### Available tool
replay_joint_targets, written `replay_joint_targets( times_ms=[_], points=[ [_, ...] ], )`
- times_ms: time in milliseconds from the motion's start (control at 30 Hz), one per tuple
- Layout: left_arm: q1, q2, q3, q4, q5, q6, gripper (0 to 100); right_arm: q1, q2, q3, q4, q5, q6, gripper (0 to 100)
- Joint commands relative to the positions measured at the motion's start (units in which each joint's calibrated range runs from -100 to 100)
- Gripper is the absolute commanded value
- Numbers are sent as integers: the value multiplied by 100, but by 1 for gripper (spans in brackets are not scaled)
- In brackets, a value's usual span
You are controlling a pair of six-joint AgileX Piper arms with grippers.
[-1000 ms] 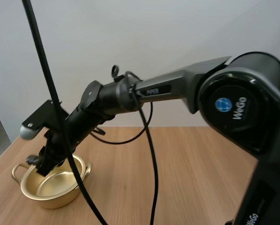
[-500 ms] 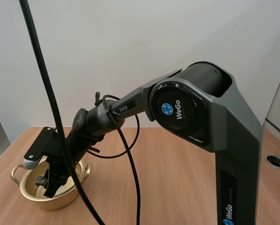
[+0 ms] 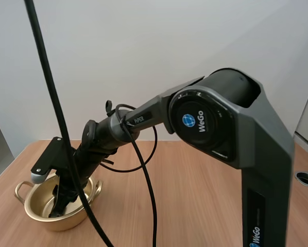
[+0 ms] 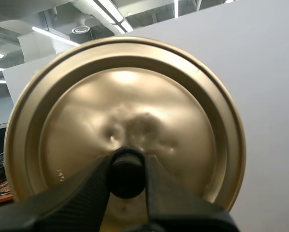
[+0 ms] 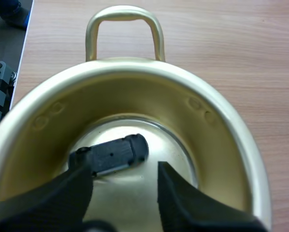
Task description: Open the pot, put the car inside, and close it
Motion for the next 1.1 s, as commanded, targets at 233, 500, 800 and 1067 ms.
replay_joint_targets(
  times_ms=[233, 500, 800, 1067],
  points=[
    [0, 347, 841, 988, 645, -355, 0, -414, -1536, -4, -711, 43, 983, 0],
    [0, 715, 1961, 940, 1144, -528, 0, -1567, -2736, -4, -2264, -64, 2315, 0],
    [0, 1925, 2995, 846, 2457, -58, 0, -2760, -4081, -4, -2217, -209, 2265, 0],
    [0, 2625, 3739, 835, 2457, 218, 0, -3061, -4832, -4, -2385, -300, 2265, 0]
  ],
)
